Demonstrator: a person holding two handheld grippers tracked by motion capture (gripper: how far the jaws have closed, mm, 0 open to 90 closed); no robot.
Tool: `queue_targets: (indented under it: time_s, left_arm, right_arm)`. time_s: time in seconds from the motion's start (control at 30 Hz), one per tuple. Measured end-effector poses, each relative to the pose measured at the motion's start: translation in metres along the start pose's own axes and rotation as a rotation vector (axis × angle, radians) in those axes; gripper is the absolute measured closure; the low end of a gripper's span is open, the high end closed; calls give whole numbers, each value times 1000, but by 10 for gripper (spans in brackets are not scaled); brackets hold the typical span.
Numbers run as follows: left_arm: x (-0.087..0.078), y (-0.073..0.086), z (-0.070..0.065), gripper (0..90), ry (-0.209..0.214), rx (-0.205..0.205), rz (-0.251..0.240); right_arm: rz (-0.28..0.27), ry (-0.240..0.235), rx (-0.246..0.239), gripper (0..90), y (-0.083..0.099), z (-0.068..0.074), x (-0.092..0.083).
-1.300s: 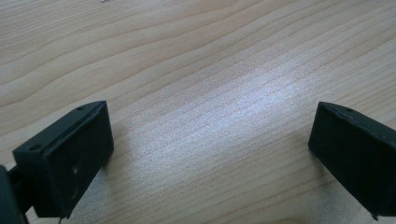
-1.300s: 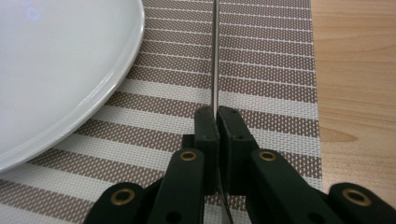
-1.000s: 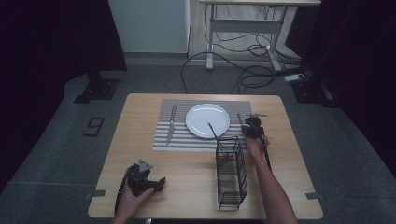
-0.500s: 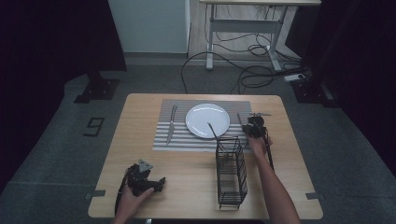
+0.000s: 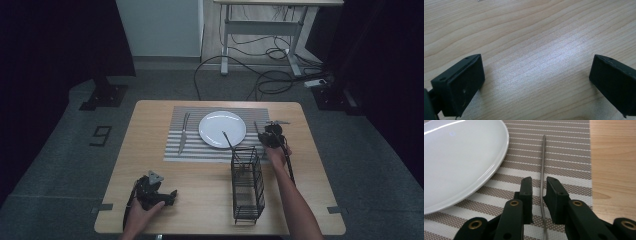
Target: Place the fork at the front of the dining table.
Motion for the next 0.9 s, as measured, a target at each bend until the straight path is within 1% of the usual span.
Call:
queue_targets:
  time_s: [0.03,0.07,0.17,0.23,0.37,0.47,0.53,0.57,0.63,0.67,0.7,0.73,0.77,0.8,0.83,0.87,0.9]
  left_arm:
    - [0,0,0,0,0,0,0]
    - [0,0,0,0,0,0,0]
    - [0,0,0,0,0,0,0]
    - [0,0,0,0,0,0,0]
    - [0,0,0,0,0,0,0]
    - [0,0,0,0,0,0,0]
    - [0,0,0,0,0,1,0]
    - [0,0,0,0,0,0,0]
    - [0,0,0,0,0,1,0]
    - [0,0,0,0,0,0,0]
    - [0,0,0,0,0,0,0]
    - [0,0,0,0,0,1,0]
    - [0,0,0,0,0,0,0]
    - [0,0,0,0,0,0,0]
    - [0,0,0,0,0,0,0]
    - [0,0,0,0,0,1,0]
    - [0,0,0,0,0,1,0]
  right_arm:
    - [9,9,-12,768,2,0,1]
    - [16,15,-11,773,3,-1,2]
    - [35,28,4,782,5,-8,4]
    - [47,21,22,786,5,-12,5]
    - [43,36,30,797,5,-18,4]
    - [44,25,41,798,5,-19,3]
    - [32,19,40,802,5,-20,0]
    - [25,6,42,801,6,-21,-2]
    - [21,3,42,800,7,-22,-5]
    - [29,-5,46,785,9,-25,-11]
    - [29,-5,46,785,9,-25,-11]
    - [15,-21,44,783,11,-26,-17]
    - [11,-26,38,779,12,-27,-21]
    - [11,-26,38,779,12,-27,-21]
    - [17,-42,24,765,15,-28,-29]
    - [17,-42,24,765,15,-28,-29]
    - [2,-50,11,762,17,-28,-37]
Point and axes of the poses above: each handheld gripper's, and its own axes: x roughly forward along the jaws, y roughly out of its underside, z roughly to its left, the point moved 7 cm from there along x, roughly forward along the jaws, and after that the axes turned 12 degrees about x, right-handed, at the moved point
